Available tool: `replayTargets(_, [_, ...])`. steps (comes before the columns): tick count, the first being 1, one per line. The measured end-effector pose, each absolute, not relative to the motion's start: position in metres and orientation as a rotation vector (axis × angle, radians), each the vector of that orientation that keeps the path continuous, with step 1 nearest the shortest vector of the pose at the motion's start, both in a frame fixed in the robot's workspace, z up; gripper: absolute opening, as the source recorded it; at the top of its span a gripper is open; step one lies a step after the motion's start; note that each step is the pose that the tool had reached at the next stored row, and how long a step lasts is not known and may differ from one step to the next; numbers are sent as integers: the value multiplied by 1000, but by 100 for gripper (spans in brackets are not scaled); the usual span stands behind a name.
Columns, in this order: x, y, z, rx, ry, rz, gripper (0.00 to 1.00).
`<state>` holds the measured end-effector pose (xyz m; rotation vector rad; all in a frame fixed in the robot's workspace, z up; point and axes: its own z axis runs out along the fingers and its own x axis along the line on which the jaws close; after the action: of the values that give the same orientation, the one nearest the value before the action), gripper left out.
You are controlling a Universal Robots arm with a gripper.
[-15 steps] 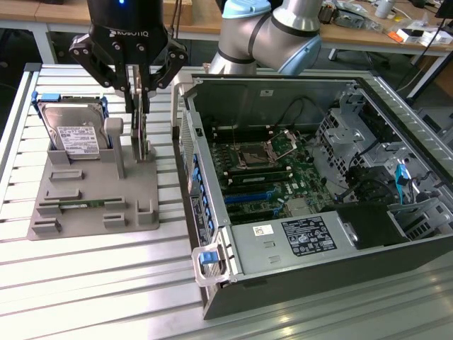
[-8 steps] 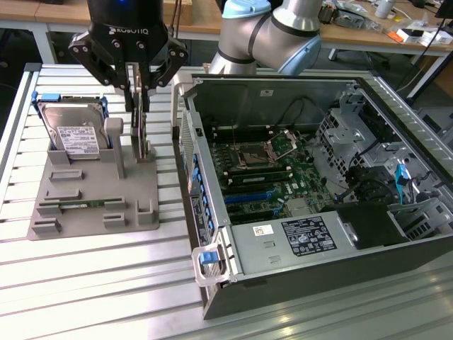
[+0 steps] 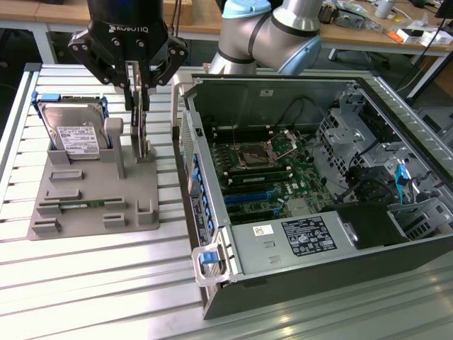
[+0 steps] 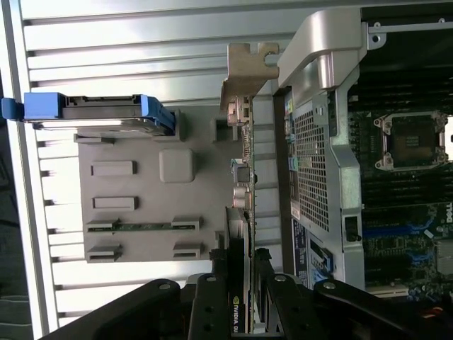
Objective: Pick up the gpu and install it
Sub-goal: 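Pick up the gpu and move the gpu toward the slot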
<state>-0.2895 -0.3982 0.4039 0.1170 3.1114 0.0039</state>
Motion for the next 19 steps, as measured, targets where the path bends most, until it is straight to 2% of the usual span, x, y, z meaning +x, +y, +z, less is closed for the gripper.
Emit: replayTargets(19, [-290,-398,407,117,3111,4,26])
